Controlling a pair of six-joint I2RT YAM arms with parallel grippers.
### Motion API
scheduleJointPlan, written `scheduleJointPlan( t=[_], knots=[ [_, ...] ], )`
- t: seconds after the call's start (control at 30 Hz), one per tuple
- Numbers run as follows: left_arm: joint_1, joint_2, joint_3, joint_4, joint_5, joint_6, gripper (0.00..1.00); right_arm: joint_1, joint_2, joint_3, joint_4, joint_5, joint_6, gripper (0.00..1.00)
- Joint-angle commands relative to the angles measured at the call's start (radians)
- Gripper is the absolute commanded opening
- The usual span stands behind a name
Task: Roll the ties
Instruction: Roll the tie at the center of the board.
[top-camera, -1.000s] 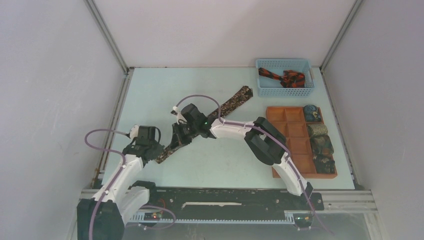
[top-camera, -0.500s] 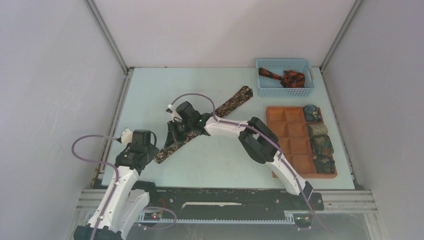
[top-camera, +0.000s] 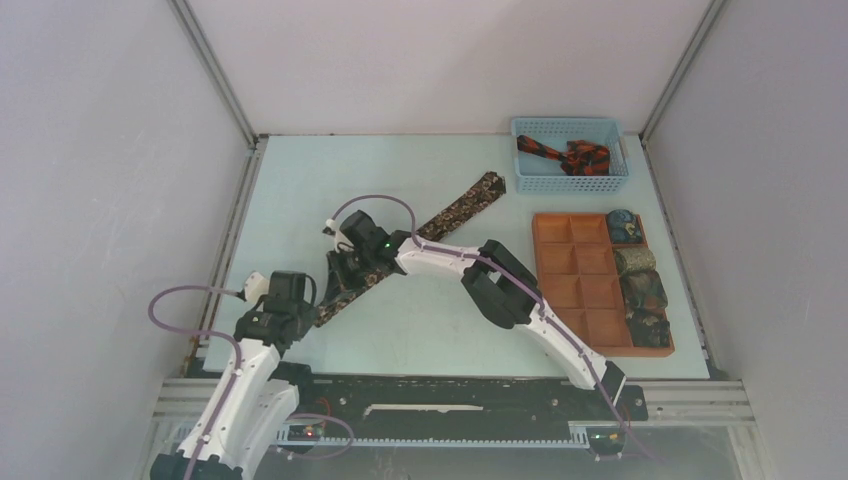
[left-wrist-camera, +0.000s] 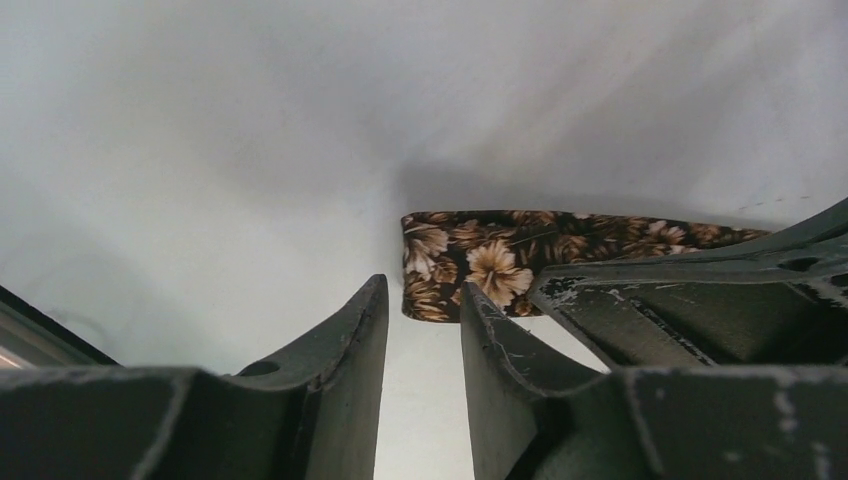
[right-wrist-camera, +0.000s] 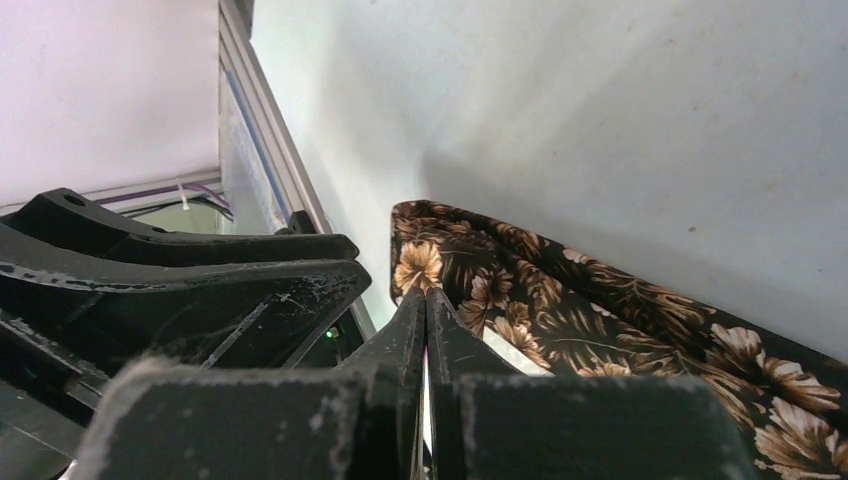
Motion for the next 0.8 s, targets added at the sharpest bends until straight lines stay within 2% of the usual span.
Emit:
scheduleJointPlan(
  t=[0.0,0.37,0.53,0.77],
  knots=[
    [-0.008,0.007,-0.030,0.041,0.016,-0.026,0.37,0.005,0.025,0.052,-0.035,0.002,-0.026,0.00],
    [-0.009,-0.004,-0.067,0.096,0.029,-0.001,0.38,-0.001,0.040,0.033,-0.015,-0.009,-0.030,0.00],
    [-0.008,-0.024,-0.081,0.116,0.030,0.008,0.42,-0.006,0.047,0.023,-0.007,-0.011,-0.027,0.00],
    [-0.008,0.025,-0.137,0.181,0.069,-0.001,0.40,-0.012,0.052,-0.005,0.015,-0.018,-0.018,0.00]
  ],
)
